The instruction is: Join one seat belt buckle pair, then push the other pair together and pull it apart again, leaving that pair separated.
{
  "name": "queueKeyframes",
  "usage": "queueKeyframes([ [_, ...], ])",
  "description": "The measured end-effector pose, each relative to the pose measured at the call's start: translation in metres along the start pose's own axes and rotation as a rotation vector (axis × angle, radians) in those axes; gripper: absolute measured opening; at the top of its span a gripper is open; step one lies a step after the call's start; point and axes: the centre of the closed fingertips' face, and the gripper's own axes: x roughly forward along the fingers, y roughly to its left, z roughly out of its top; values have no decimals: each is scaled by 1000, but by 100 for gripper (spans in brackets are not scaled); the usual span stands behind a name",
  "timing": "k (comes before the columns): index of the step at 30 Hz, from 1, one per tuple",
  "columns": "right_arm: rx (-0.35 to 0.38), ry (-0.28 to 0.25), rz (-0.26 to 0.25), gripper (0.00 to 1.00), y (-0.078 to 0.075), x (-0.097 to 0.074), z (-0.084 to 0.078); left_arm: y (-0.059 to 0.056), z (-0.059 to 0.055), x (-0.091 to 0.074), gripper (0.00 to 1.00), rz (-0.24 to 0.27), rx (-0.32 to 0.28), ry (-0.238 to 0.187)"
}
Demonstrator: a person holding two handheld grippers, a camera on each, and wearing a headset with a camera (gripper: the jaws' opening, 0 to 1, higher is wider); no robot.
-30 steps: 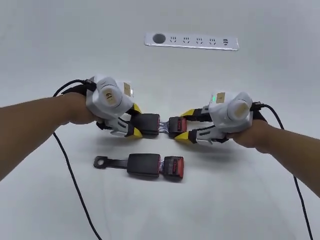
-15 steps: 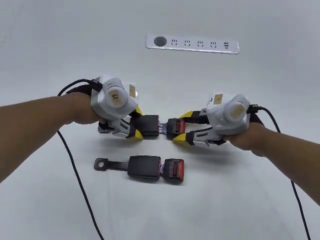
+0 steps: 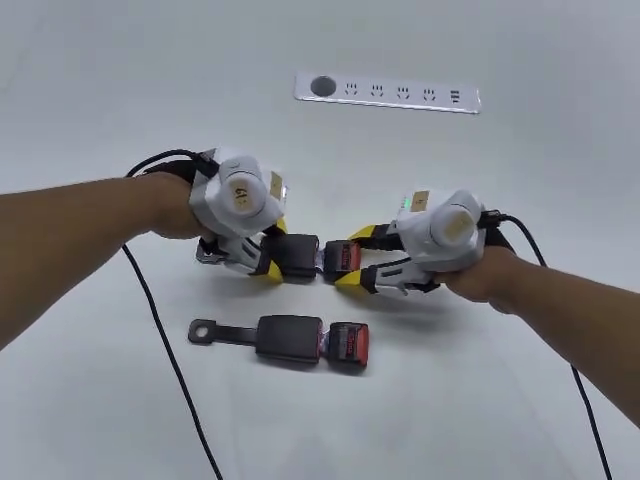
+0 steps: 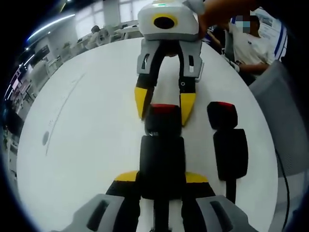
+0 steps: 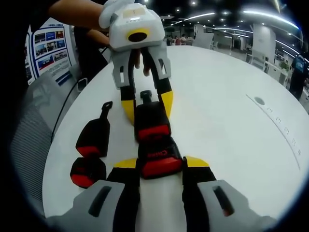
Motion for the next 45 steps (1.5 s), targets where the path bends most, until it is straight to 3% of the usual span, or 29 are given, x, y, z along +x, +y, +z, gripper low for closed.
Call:
queueKeyframes([
  [45,-57,67,-5,33,1,0,3,-3,-4,-5,34,-11,33,8],
])
